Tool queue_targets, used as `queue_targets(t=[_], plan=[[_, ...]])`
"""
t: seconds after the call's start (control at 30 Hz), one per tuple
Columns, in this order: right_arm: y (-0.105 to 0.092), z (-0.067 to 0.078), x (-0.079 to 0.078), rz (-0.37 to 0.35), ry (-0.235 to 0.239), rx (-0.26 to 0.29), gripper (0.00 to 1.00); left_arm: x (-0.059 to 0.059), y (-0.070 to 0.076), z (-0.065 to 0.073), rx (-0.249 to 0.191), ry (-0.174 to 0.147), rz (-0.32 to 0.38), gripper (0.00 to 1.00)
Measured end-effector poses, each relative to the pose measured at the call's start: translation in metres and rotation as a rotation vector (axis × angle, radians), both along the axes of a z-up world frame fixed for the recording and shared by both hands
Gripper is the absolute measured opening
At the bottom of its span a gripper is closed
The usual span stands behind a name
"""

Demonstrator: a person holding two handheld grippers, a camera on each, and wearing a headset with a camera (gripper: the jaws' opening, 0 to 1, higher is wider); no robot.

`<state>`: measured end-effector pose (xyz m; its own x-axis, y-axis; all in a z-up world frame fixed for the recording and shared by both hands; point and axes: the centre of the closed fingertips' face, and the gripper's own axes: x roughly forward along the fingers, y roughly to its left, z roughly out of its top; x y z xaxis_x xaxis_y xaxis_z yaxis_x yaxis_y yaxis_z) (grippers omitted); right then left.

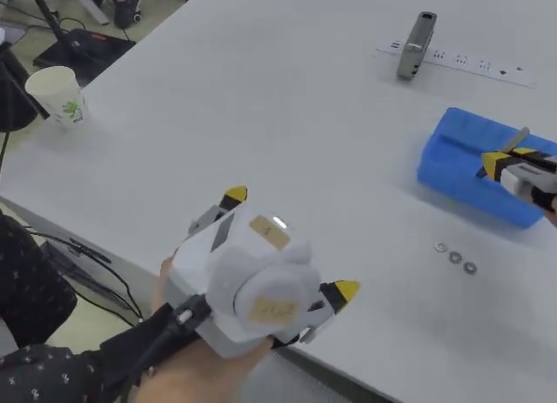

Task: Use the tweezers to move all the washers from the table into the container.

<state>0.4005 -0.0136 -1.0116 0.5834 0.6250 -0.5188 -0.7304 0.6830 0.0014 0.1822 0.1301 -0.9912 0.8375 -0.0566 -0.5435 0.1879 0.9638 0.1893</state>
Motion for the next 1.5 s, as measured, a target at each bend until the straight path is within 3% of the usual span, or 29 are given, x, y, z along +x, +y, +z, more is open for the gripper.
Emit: queue_targets(t=[0.13, 0.2, 0.3, 0.6, 0.8, 1.13, 1.27, 1.5], plan=[[0.001, -0.008, 0.000, -0.001, 0.011, 0.002, 0.02, 0.000, 0.002, -0.001, 0.013, 0.005, 0.011, 0.97], [0.001, -0.011, 0.000, -0.003, 0.012, 0.001, 0.02, 0.001, 0.006, 0.003, 0.011, -0.015, 0.028, 0.97], [0.002, -0.011, -0.002, -0.007, -0.003, 0.001, 0.02, 0.001, 0.007, 0.002, -0.005, -0.009, 0.037, 0.96], [0.003, -0.010, -0.005, -0.019, -0.025, 0.008, 0.02, 0.000, 0.006, -0.001, 0.003, 0.005, 0.028, 0.96], [0.002, -0.011, -0.001, -0.024, 0.010, 0.022, 0.03, 0.000, 0.006, -0.001, 0.008, 0.009, 0.029, 0.95], [0.005, 0.024, -0.007, -0.004, -0.028, 0.069, 0.03, 0.000, 0.006, 0.000, 0.010, 0.000, 0.029, 0.96], [0.005, 0.035, -0.012, 0.016, -0.048, 0.073, 0.03, 0.000, 0.002, -0.003, 0.008, 0.017, 0.011, 0.98], [0.001, 0.051, -0.036, 0.037, -0.048, 0.104, 0.03, 0.000, -0.001, -0.003, 0.016, 0.016, -0.007, 0.99]])
